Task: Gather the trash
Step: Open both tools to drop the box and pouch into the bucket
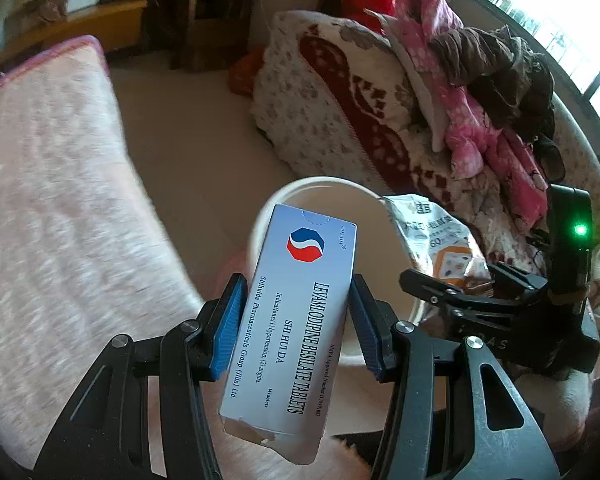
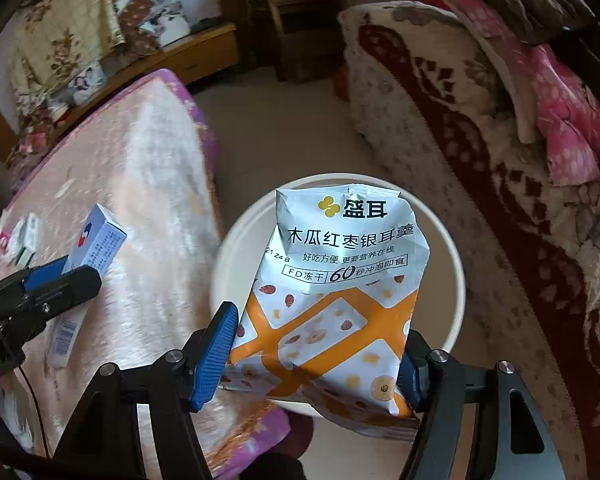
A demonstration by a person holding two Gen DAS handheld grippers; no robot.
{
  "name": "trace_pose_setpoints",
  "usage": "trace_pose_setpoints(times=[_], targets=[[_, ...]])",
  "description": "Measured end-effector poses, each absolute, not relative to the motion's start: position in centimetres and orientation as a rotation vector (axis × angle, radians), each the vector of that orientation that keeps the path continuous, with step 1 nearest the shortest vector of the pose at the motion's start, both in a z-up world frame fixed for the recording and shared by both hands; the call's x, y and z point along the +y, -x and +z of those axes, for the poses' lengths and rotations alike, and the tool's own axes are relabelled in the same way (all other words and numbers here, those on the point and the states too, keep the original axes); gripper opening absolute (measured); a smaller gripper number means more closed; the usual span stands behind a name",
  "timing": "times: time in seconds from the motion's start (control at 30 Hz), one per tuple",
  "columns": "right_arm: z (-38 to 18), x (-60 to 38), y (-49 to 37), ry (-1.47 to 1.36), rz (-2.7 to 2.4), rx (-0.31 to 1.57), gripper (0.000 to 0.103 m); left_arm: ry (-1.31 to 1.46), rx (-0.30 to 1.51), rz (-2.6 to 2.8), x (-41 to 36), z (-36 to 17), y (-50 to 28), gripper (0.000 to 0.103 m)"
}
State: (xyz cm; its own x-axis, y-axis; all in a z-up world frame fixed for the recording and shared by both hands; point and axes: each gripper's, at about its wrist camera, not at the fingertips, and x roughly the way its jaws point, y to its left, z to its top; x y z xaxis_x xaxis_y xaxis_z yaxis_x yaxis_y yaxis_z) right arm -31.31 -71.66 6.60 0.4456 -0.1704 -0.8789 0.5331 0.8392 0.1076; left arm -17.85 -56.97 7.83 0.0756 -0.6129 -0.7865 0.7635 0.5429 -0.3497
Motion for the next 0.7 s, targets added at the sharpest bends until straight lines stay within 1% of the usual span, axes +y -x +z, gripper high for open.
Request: trace_pose_setpoints(times=[0.17, 0.2, 0.23, 0.27, 0.33, 0.37, 0.53, 0.7], targets=[[5.9, -73.9, 31.7, -0.449, -0.508, 1.015, 0.070, -0.117, 1.119, -1.065, -59.7, 6.7, 17.1, 0.050], [5.7, -74.2, 31.9, -0.453, -0.520, 1.014, 0.072, -0.104, 1.126, -1.072, -60.1, 6.5, 17.0, 0.051], [5.6, -74.5, 32.1, -0.459, -0.535, 1.011, 0.078, -0.094, 1.131, -1.079, -60.4, 6.4, 16.9, 0.051], [5.5, -74.8, 32.3, -0.467, -0.546, 1.007, 0.080, -0.084, 1.137, -1.089, -60.7, 6.2, 16.8, 0.052], [5.4, -75.2, 32.7, -0.488, -0.553, 0.998, 0.080, -0.064, 1.156, -1.106, -61.1, 5.8, 16.6, 0.056], [5.3, -75.2, 32.9, -0.494, -0.555, 0.997, 0.080, -0.061, 1.158, -1.110, -61.2, 5.8, 16.6, 0.057], [5.3, -75.2, 32.9, -0.492, -0.549, 0.997, 0.080, -0.085, 1.154, -1.113, -60.7, 5.7, 16.8, 0.057], [6.0, -73.9, 32.3, -0.455, -0.531, 0.987, 0.080, -0.109, 1.086, -1.053, -58.5, 6.9, 16.4, 0.057]])
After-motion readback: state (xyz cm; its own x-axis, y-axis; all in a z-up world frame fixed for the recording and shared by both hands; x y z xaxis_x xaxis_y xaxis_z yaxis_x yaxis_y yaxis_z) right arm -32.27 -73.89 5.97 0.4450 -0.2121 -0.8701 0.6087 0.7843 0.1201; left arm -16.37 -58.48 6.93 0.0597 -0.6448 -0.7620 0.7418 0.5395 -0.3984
